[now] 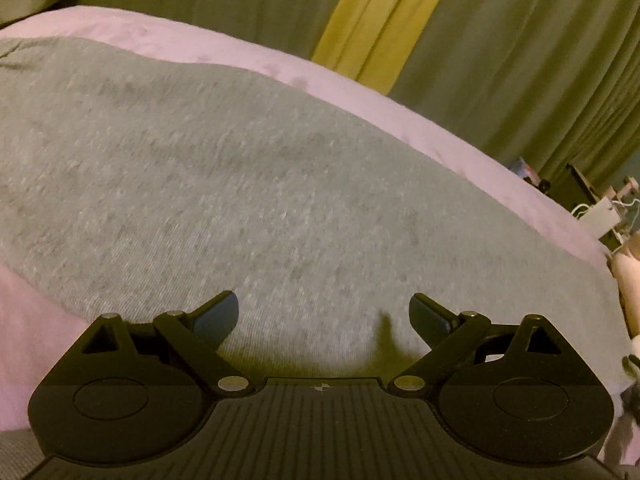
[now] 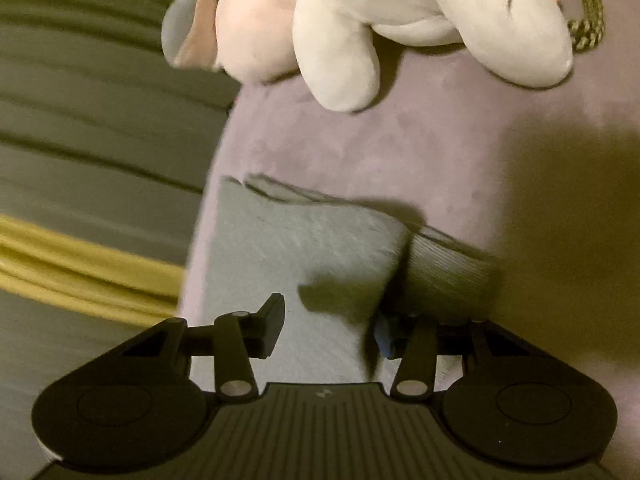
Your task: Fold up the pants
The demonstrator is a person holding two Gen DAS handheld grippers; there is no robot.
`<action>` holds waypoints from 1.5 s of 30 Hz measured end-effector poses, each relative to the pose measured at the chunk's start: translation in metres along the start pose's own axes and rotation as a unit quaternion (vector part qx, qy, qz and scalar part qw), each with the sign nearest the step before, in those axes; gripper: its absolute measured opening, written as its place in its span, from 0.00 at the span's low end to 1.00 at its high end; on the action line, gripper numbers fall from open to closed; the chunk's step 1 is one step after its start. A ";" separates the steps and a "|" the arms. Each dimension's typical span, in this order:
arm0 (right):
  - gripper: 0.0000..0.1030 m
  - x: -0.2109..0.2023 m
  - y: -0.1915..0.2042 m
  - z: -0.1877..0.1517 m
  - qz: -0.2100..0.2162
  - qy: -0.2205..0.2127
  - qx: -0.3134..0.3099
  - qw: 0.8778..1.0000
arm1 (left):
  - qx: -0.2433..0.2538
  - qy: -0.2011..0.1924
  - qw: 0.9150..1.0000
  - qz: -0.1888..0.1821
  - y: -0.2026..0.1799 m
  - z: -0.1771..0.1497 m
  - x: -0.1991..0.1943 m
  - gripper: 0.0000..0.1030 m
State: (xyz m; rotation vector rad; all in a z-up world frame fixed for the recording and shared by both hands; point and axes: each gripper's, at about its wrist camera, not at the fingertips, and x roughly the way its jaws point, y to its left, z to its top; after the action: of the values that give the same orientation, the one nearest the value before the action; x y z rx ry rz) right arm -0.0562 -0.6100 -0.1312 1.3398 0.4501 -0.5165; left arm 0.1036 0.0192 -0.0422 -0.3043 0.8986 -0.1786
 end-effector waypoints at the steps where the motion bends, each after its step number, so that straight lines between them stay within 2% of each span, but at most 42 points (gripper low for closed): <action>1: 0.06 -0.001 0.004 0.000 0.001 -0.003 -0.006 1.000 | 0.001 -0.002 1.000 0.000 0.002 0.001 0.001 0.94; 4: 0.05 -0.015 0.024 0.002 0.043 -0.015 -0.028 0.999 | -0.005 -0.004 1.000 -0.004 0.001 -0.003 -0.001 0.94; 7: 0.05 -0.042 0.038 0.004 0.113 -0.034 -0.016 0.993 | -0.021 -0.004 1.000 -0.012 0.006 -0.004 0.002 0.94; 9: 0.05 -0.062 0.038 0.003 0.132 -0.058 -0.032 0.989 | -0.030 -0.005 0.999 -0.017 0.007 -0.003 0.000 0.94; 10: 0.05 -0.067 0.035 0.002 0.121 -0.065 -0.046 0.989 | -0.032 -0.004 0.999 -0.018 0.007 -0.003 0.000 0.94; 11: 0.05 -0.067 0.030 0.001 0.088 -0.067 -0.068 0.992 | -0.033 -0.004 0.999 -0.019 0.008 -0.002 0.000 0.94; 13: 0.05 -0.052 0.016 0.001 -0.011 -0.060 -0.114 0.992 | -0.032 -0.002 0.999 -0.020 0.007 -0.001 0.001 0.95; 14: 0.05 -0.043 0.006 0.001 -0.046 -0.040 -0.112 0.992 | -0.030 -0.001 0.999 -0.019 0.006 -0.001 0.002 0.95; 15: 0.05 -0.035 -0.008 0.002 -0.059 -0.015 -0.080 0.995 | -0.025 0.000 1.000 -0.018 0.005 -0.001 0.002 0.96; 17: 0.06 -0.035 -0.024 0.006 -0.037 -0.006 -0.017 0.999 | -0.018 0.000 1.000 -0.016 0.003 -0.002 0.003 0.97; 20: 0.13 -0.036 -0.018 0.005 -0.032 -0.002 -0.024 0.999 | -0.007 0.002 1.000 -0.010 -0.001 -0.002 0.005 0.98; 21: 0.25 -0.036 -0.015 0.004 -0.035 0.003 -0.027 0.999 | -0.003 0.002 1.000 -0.008 -0.002 -0.002 0.005 0.98; 23: 0.39 -0.033 -0.013 0.006 -0.020 0.012 -0.022 0.999 | 0.001 0.002 1.000 -0.008 -0.003 -0.002 0.005 0.98; 24: 0.39 -0.031 -0.012 0.006 -0.017 0.014 -0.022 1.000 | 0.000 0.003 1.000 -0.012 -0.003 -0.002 0.004 0.98; 25: 0.39 -0.030 -0.008 0.006 -0.018 0.012 -0.029 0.999 | -0.002 0.005 1.000 -0.017 -0.002 -0.002 0.004 0.98; 26: 0.33 -0.030 -0.003 0.005 -0.022 0.009 -0.045 0.999 | -0.005 0.006 1.000 -0.020 -0.001 -0.002 0.004 0.98; 27: 0.18 -0.031 0.002 0.004 -0.033 0.003 -0.070 0.997 | -0.007 0.007 1.000 -0.021 0.000 -0.002 0.004 0.98; 28: 0.13 -0.033 0.010 0.003 -0.063 -0.006 -0.106 0.992 | -0.008 0.008 1.000 -0.021 0.000 -0.002 0.004 0.98; 30: 0.13 -0.040 0.022 0.003 -0.125 -0.037 -0.149 0.980 | -0.007 0.009 1.000 -0.020 0.000 -0.002 0.005 0.98; 31: 0.13 -0.044 0.024 0.003 -0.137 -0.051 -0.152 0.978 | -0.003 0.009 1.000 -0.018 -0.001 -0.002 0.006 0.98; 32: 0.18 -0.048 0.029 0.003 -0.142 -0.063 -0.156 0.975 | 0.002 0.009 1.000 -0.015 -0.003 -0.003 0.007 0.98; 35: 0.18 -0.063 0.048 0.000 -0.164 -0.114 -0.204 0.958 | 0.024 0.013 1.000 -0.007 -0.009 -0.004 0.010 1.00; 37: 0.18 -0.064 0.061 0.001 -0.146 -0.132 -0.232 0.953 | 0.037 0.014 0.999 -0.001 -0.012 -0.005 0.012 1.00; 39: 0.18 -0.050 0.075 0.001 -0.104 -0.103 -0.255 0.956 | 0.044 0.014 0.999 0.002 -0.014 -0.006 0.013 1.00; 41: 0.18 -0.027 0.089 -0.002 -0.079 -0.068 -0.275 0.956 | 0.041 0.014 0.999 -0.001 -0.012 -0.006 0.013 1.00; 43: 0.18 0.000 0.103 -0.007 -0.073 -0.040 -0.303 0.949 | 0.031 0.012 0.999 -0.006 -0.009 -0.005 0.013 1.00; 45: 0.18 0.031 0.111 -0.010 -0.070 0.009 -0.316 0.946 | 0.021 0.011 1.000 -0.011 -0.006 -0.005 0.013 1.00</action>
State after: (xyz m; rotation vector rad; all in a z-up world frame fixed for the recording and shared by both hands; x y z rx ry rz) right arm 0.0343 -0.5863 -0.0633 0.6986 0.6639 -0.4247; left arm 0.1070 0.0088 -0.0524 -0.2734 0.9116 -0.2220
